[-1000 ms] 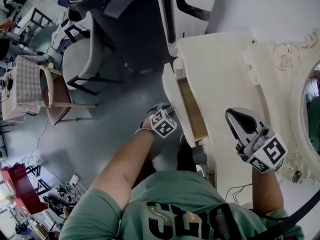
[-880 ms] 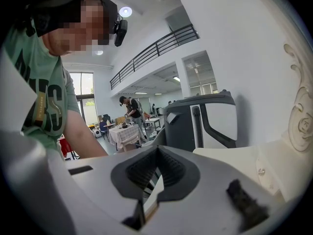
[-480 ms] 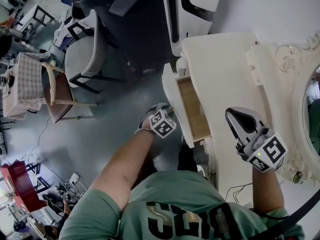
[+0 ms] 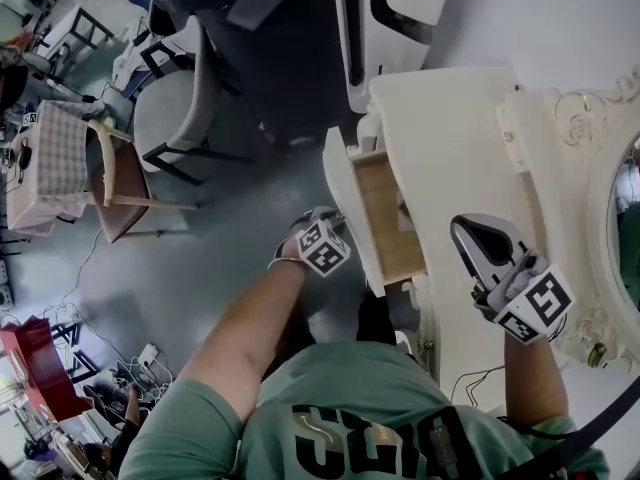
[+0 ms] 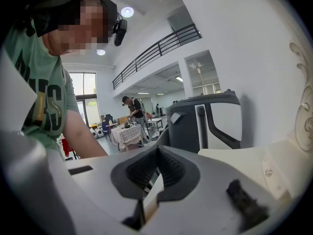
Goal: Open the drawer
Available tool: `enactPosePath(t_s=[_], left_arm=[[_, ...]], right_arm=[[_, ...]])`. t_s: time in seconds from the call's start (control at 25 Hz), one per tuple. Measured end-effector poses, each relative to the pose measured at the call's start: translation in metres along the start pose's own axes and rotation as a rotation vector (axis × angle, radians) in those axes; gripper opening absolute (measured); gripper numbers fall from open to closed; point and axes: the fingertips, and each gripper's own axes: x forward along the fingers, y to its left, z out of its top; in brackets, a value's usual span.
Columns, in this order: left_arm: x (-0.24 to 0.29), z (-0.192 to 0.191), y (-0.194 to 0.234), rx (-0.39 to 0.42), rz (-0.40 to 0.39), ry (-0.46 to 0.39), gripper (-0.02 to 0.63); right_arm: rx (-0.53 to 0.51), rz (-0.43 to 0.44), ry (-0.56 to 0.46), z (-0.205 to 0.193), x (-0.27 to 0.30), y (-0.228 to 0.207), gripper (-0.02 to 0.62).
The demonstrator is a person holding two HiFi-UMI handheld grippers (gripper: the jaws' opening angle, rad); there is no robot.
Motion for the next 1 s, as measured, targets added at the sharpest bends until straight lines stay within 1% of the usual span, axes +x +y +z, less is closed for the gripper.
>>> enactPosePath(t_s=[0.36, 1.0], left_arm=[[-0.004, -0.01, 0.003, -0.009, 0.006, 0.0, 0.133], [-0.013, -0.024, 0.009, -0.001, 0.001, -0.002, 0.133]], right_arm=[[-0.005, 0.008, 0.0, -0.002, 0.004, 0.005, 0.011], [-0.008, 0.022, -0.002, 0.002, 0.013, 0.011, 0.011]])
